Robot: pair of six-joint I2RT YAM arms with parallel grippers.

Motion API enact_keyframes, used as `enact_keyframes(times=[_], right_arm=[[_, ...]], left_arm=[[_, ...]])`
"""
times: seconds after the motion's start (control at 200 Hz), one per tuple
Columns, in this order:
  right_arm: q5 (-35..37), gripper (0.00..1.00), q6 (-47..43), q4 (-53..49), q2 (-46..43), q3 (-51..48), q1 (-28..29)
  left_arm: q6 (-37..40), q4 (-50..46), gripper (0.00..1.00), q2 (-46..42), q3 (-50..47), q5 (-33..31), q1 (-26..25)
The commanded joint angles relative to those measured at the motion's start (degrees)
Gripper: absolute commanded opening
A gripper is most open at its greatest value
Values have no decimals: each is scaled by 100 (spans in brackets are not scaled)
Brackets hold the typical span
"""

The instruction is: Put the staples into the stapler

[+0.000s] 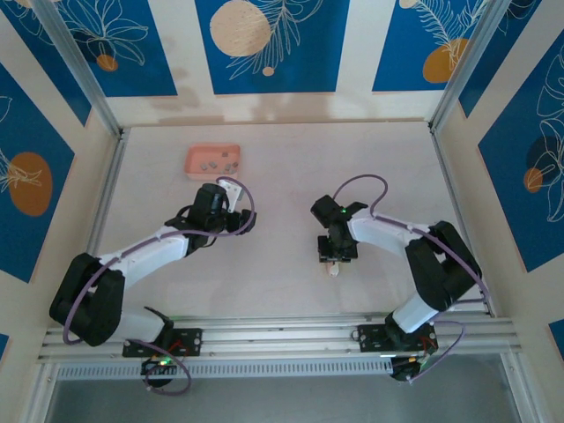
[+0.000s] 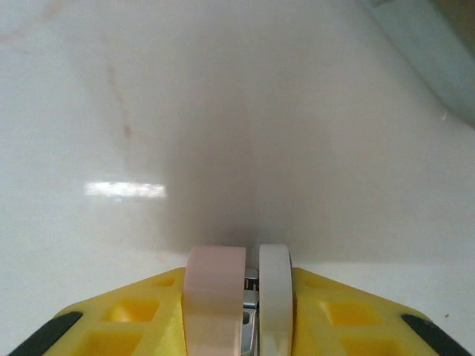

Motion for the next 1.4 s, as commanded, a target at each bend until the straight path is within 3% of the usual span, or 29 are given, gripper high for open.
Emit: enact_keyframes(times=[0.0,0.19,0.35,0.455,0.645,1.23,1.395], right_arm=[[-6,33,416,657,-889,-254,-11],[-410,32,1203,3348,-2256,-1259,-189],[-632,31,1550,5064,-2515,-1672,-194],[-899,31,1543,5383,-2417,-1597,-185],[-1101,31,1547,5755,-2369,-1568,-43],[-1370,31,1368,6237,-2106,-1345,409],[-1374,31,1376,6339,-2097,-1313,477]], left_arm=[[-103,186,68,-318,-81,495,-67],[-408,1235,66,-753,-533,1391,-295],[-479,1987,66,-893,-778,1889,-627],[-562,2149,66,-736,-748,2144,-787],[-468,2408,66,-481,-695,1989,-1145],[-653,3216,65,-70,-613,2011,-1232],[-657,3321,58,-76,-675,2005,-1228]])
